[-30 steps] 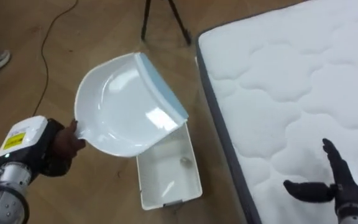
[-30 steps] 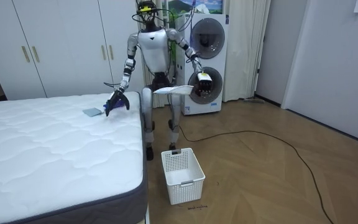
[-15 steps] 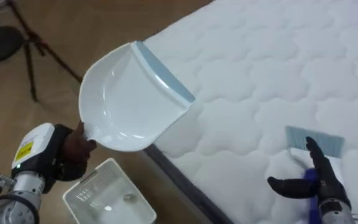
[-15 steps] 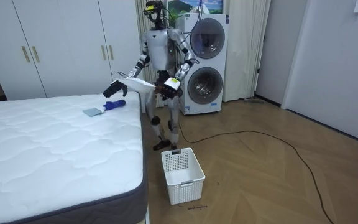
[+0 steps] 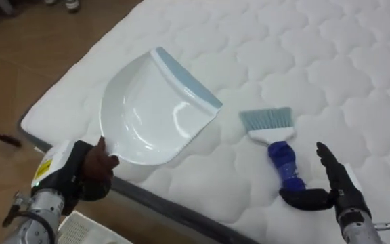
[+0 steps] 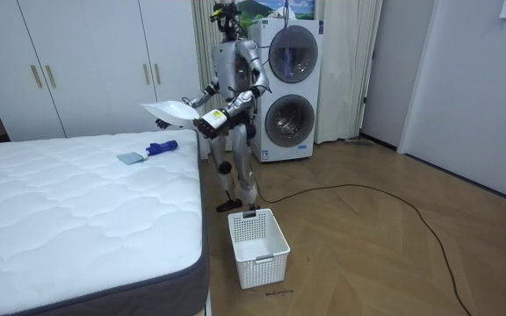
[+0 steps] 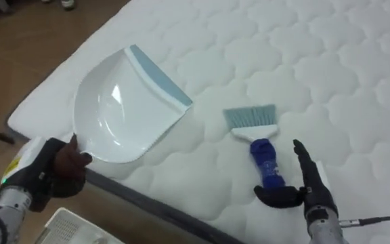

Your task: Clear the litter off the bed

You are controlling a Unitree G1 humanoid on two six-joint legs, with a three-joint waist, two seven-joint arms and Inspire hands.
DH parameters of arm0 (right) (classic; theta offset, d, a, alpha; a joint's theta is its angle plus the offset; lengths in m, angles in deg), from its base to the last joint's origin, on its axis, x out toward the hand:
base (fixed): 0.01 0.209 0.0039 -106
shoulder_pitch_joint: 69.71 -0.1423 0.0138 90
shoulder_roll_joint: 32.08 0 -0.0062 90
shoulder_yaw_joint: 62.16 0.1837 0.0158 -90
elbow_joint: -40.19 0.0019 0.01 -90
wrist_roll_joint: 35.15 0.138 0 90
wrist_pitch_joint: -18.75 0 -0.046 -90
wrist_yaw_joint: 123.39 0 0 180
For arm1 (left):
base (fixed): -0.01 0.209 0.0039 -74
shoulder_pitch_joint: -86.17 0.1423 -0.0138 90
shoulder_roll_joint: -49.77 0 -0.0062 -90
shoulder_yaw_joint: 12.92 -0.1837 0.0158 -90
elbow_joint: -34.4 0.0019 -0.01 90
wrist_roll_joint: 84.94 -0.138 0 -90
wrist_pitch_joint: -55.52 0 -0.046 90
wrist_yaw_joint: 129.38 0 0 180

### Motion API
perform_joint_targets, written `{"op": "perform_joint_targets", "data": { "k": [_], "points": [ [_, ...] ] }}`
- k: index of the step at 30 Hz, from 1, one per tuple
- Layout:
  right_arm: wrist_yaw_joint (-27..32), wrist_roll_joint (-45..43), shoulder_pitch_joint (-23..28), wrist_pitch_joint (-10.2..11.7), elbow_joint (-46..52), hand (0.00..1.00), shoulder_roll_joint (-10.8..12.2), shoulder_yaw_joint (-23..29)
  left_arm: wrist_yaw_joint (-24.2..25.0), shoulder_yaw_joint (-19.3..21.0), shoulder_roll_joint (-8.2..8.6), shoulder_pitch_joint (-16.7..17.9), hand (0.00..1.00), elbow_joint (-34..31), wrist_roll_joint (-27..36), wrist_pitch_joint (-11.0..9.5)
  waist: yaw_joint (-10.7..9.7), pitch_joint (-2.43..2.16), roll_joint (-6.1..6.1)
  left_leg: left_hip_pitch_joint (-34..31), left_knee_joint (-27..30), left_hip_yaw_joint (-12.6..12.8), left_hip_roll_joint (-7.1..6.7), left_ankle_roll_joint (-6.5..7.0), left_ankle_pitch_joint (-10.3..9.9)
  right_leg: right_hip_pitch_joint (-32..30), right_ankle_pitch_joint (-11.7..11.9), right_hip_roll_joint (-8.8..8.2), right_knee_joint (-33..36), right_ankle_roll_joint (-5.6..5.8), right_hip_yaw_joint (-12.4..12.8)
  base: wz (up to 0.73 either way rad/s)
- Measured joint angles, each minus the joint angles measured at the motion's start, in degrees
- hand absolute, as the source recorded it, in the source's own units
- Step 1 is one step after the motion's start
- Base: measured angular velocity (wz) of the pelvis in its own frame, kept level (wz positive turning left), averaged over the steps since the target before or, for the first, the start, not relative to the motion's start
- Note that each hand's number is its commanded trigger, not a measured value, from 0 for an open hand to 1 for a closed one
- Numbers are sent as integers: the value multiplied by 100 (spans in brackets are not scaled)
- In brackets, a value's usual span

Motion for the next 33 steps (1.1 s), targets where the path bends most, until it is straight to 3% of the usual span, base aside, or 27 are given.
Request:
{"op": "perform_joint_targets", "data": {
  "k": [1,2,3,6,9,11,14,18,22,33],
  "points": [
    [-28,-8,0,0,42,0,-3,-13,1,16,23,72,49,-3,1,1,5,0,1,35,1,-373,-49,-1,-1,-17,-1,49,35,-4,157,-149],
    [-65,-10,-2,-1,57,0,-5,-42,16,33,101,173,35,1,11,2,7,1,14,102,-10,-907,-112,0,-2,21,6,170,39,6,474,-124],
    [-91,-10,2,-9,30,0,-2,-59,53,44,172,241,0,12,74,-18,12,7,10,193,-35,-1143,-147,0,-2,23,35,266,39,27,727,-116],
    [-134,-120,8,-20,22,0,13,-54,130,59,248,264,0,18,125,-83,-88,7,-65,330,-131,-1095,-174,0,-2,-137,55,450,202,18,1158,-87],
    [-127,-133,67,-70,-113,0,42,-48,151,18,335,287,0,74,127,-108,-341,22,-140,386,-230,-1047,-172,-3,-4,-167,120,502,194,-24,1248,-31],
    [-127,-135,135,-114,-130,0,61,-48,155,-40,372,296,0,100,126,-107,-364,26,-152,412,-277,-1034,-165,-14,-11,-190,175,544,159,-35,1330,-23],
    [-128,-171,145,-114,-315,0,155,-42,168,-102,400,293,0,190,127,-107,-389,28,-141,461,-357,-1051,-141,-22,-16,-135,245,569,48,-35,1326,-12],
    [-131,-168,136,-98,-398,0,177,33,172,-100,406,292,0,193,335,-106,-478,57,-35,471,-486,-1047,-127,-31,-26,-115,326,580,-76,19,1332,8],
    [-125,-161,116,-107,-857,0,181,213,115,-89,397,305,0,200,330,-104,-458,43,61,563,-656,-1017,-142,-31,-25,-123,357,575,-76,54,1352,-3],
    [-118,-119,238,-122,-1561,0,269,219,-338,-96,400,276,0,868,348,-117,-624,42,31,660,-740,-888,-103,-21,-38,-86,387,646,-35,41,1430,-6]
  ]
}}
